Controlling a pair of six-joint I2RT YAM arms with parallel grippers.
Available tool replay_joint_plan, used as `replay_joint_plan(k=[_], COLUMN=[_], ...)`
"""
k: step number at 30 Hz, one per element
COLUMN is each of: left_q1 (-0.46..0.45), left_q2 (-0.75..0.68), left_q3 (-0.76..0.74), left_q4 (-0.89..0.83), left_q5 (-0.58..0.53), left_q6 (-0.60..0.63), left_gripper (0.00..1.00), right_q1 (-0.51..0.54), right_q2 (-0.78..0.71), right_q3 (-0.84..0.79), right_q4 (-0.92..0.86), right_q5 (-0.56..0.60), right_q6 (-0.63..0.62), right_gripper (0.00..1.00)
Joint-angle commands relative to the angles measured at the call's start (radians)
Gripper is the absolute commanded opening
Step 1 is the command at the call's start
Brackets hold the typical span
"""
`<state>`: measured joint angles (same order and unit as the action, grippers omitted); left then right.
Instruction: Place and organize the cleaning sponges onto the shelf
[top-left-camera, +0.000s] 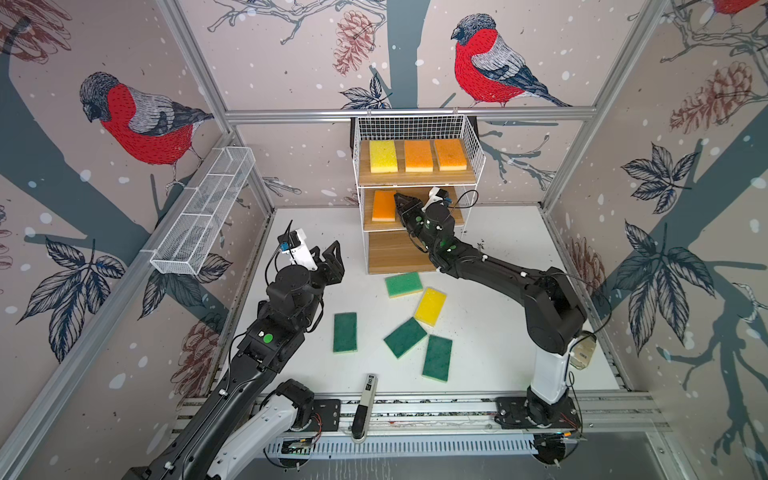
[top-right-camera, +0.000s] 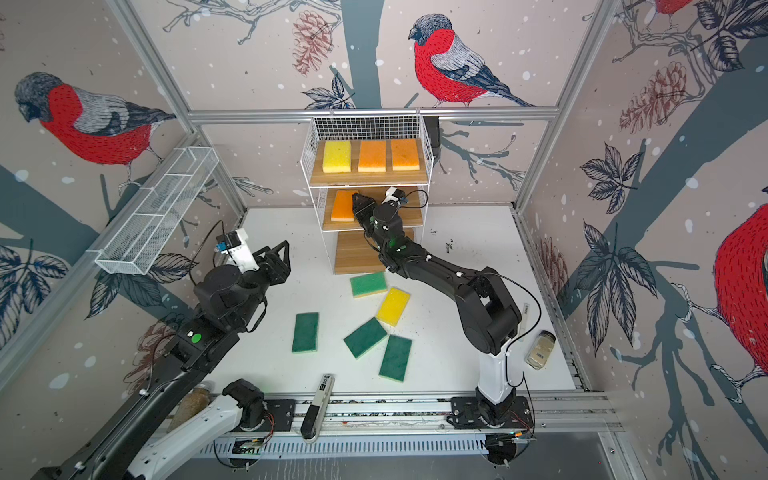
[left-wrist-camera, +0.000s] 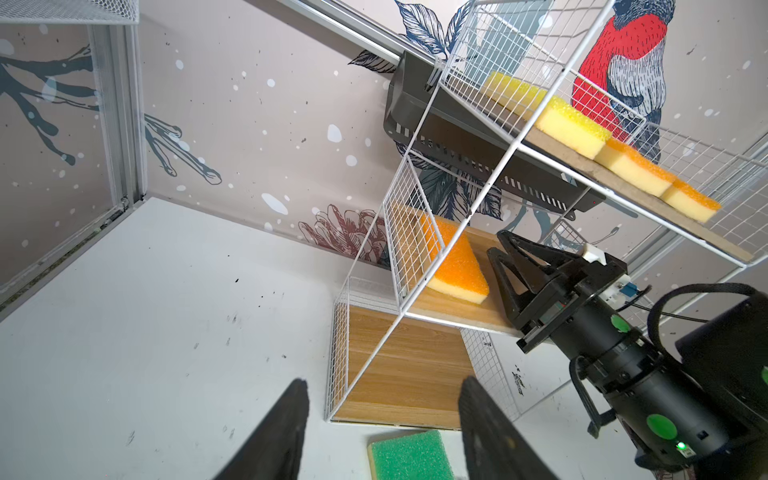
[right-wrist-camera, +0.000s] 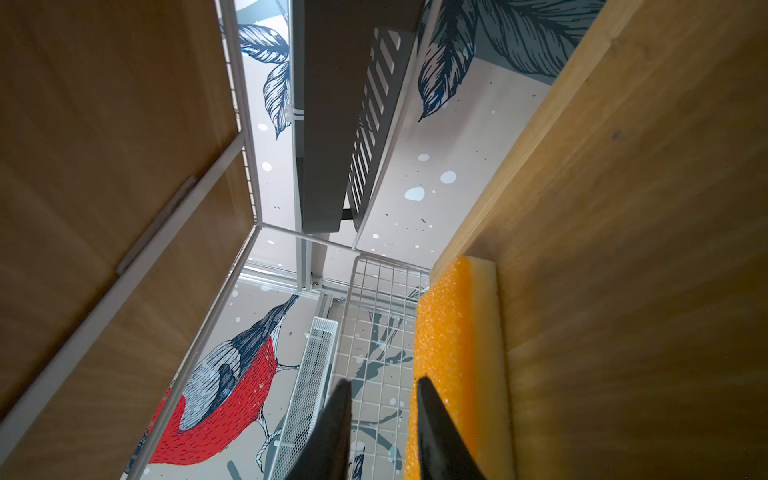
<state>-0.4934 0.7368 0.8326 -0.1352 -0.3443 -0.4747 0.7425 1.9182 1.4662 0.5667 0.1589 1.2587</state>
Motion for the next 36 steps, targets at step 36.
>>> replay_joint_plan(k=[36], left_q1=[0.003], left_q2=[-0.054], left_q3=[0.031], left_q4=[-0.034], left_q5=[-0.033], left_q6=[-0.025], left_gripper=[0.56], right_q1=[0.016], right_q2=[0.128], right_q3=[0.310], right_q4=[-0.496], right_q5=[0.118], right_q6=[0.039], right_gripper=[0.29])
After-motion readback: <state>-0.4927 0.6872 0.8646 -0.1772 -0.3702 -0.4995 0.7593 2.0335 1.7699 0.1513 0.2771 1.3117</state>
